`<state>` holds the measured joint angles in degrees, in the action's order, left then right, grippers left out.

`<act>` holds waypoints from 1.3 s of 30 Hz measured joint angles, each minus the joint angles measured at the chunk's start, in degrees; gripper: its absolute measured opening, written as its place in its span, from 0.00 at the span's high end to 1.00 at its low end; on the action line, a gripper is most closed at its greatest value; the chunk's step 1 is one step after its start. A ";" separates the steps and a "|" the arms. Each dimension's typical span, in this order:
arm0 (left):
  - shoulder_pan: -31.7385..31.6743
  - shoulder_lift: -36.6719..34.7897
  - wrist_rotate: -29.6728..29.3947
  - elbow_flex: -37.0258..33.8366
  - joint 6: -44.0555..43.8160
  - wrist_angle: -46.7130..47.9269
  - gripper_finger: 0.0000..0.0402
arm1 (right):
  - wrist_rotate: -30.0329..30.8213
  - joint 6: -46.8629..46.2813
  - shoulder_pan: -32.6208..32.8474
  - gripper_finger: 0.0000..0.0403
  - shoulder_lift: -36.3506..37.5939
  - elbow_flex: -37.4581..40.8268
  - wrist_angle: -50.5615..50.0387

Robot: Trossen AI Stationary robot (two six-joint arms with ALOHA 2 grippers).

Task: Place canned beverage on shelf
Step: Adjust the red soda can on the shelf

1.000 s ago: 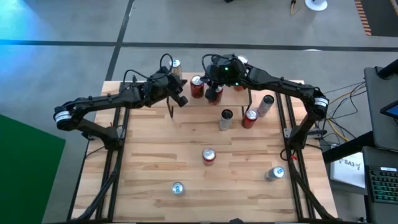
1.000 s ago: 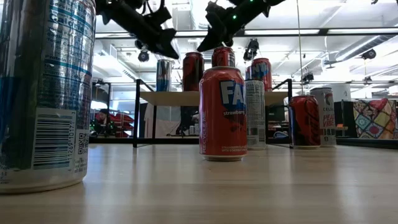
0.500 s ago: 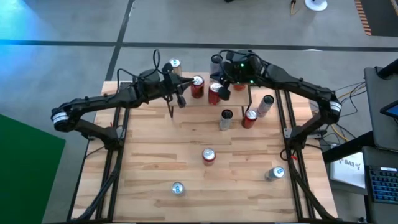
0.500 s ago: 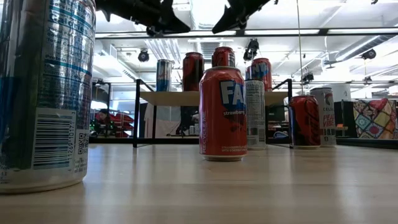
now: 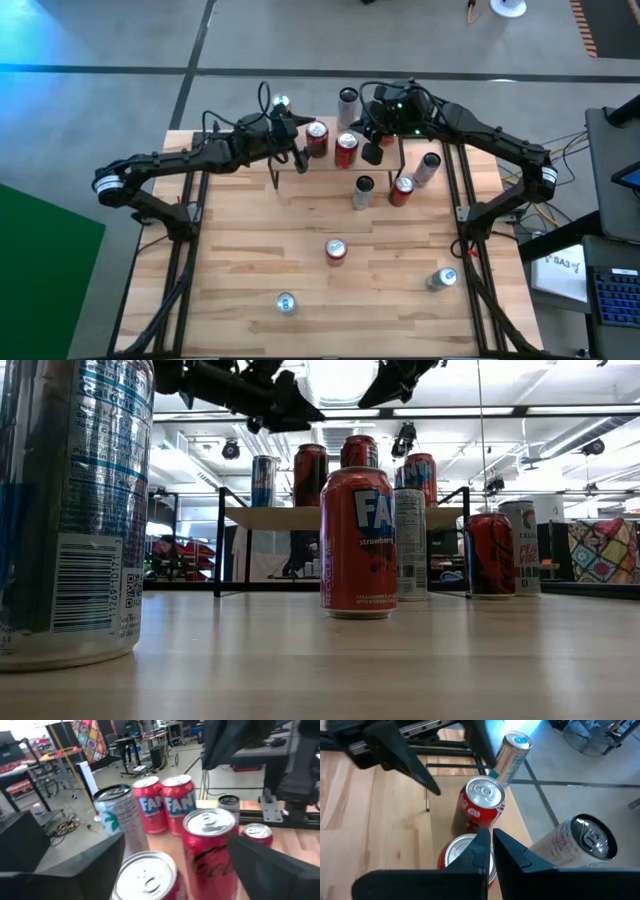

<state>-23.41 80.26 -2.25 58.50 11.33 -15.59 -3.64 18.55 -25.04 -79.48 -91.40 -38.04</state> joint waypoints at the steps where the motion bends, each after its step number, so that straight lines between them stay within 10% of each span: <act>1: -0.18 0.10 -0.08 0.00 -0.32 0.03 0.14 | 0.00 0.03 0.00 0.97 -0.01 0.07 -0.17; 10: -2.01 2.81 -0.26 0.00 -2.54 -1.40 0.03 | 0.02 0.01 0.00 0.97 -0.04 0.44 -0.63; 39: -2.11 4.90 -2.80 -0.77 -2.75 -1.01 0.14 | 0.13 -0.74 0.00 0.97 -0.13 1.75 -0.65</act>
<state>-25.52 85.17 -5.05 57.73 8.59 -16.59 -3.51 17.80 -25.04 -79.61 -89.65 -38.70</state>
